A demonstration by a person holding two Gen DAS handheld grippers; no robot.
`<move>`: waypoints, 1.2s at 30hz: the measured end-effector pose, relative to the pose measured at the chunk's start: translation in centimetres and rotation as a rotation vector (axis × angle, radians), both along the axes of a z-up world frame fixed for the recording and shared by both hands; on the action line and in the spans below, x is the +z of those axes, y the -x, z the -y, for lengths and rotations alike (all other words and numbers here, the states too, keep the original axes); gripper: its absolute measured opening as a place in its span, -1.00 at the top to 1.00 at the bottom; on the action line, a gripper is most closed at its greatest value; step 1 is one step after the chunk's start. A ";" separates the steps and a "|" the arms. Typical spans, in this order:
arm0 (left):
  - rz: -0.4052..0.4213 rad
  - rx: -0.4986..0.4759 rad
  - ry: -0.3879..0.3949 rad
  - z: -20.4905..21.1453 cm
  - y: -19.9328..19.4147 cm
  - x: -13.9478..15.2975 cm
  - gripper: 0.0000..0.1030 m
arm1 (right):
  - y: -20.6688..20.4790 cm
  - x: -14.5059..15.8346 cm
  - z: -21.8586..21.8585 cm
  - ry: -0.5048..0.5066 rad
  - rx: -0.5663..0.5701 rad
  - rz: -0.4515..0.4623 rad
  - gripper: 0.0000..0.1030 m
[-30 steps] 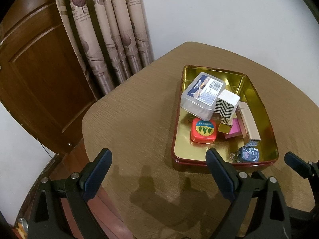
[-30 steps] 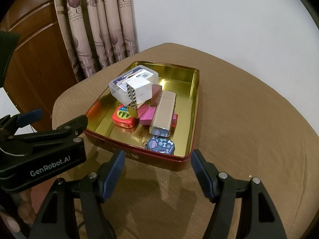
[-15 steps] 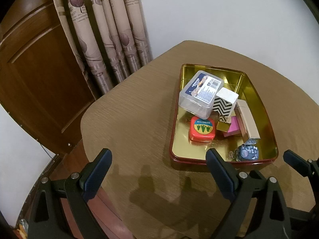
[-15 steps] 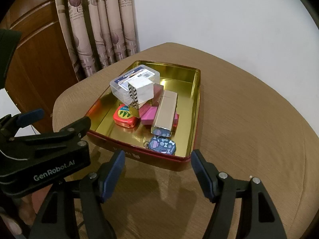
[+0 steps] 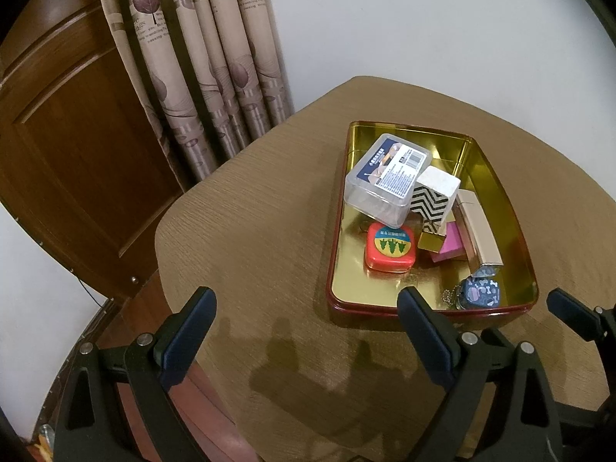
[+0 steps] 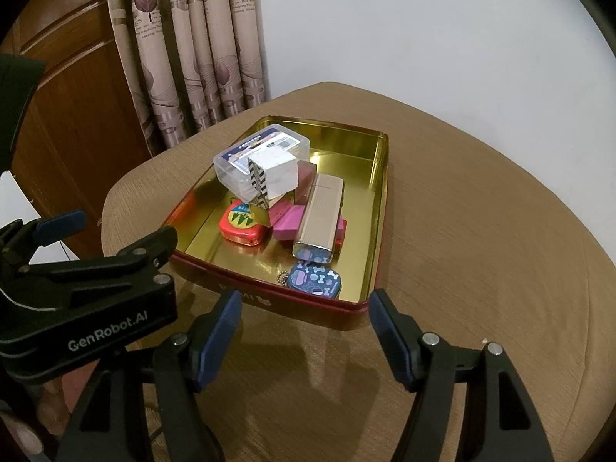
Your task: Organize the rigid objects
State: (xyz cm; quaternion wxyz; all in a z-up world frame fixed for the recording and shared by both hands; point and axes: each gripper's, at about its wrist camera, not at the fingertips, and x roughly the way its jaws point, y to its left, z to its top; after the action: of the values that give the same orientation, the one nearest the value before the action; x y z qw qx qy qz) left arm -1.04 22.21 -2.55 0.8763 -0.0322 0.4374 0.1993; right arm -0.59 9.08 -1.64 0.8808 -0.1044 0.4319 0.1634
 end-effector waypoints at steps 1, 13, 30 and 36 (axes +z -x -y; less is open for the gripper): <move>0.000 -0.001 0.001 0.0 0.0 0.0 -0.82 | 0.1 0.0 0.0 0.001 0.000 0.000 -0.37; 0.000 -0.004 0.001 -0.1 0.2 -0.2 -0.82 | 0.0 -0.2 0.0 0.001 -0.002 -0.004 -0.37; -0.002 -0.005 -0.005 -0.2 0.2 -0.2 -0.82 | 0.0 -0.3 0.0 0.007 -0.001 -0.003 -0.37; -0.003 -0.006 -0.005 -0.1 0.1 -0.1 -0.82 | 0.1 -0.4 0.0 0.008 -0.001 -0.008 -0.37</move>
State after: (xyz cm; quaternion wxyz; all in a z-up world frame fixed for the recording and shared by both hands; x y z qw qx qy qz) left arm -1.13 22.32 -2.69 0.8763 -0.0281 0.4384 0.1977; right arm -0.64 9.09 -2.02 0.8787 -0.1073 0.4361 0.1617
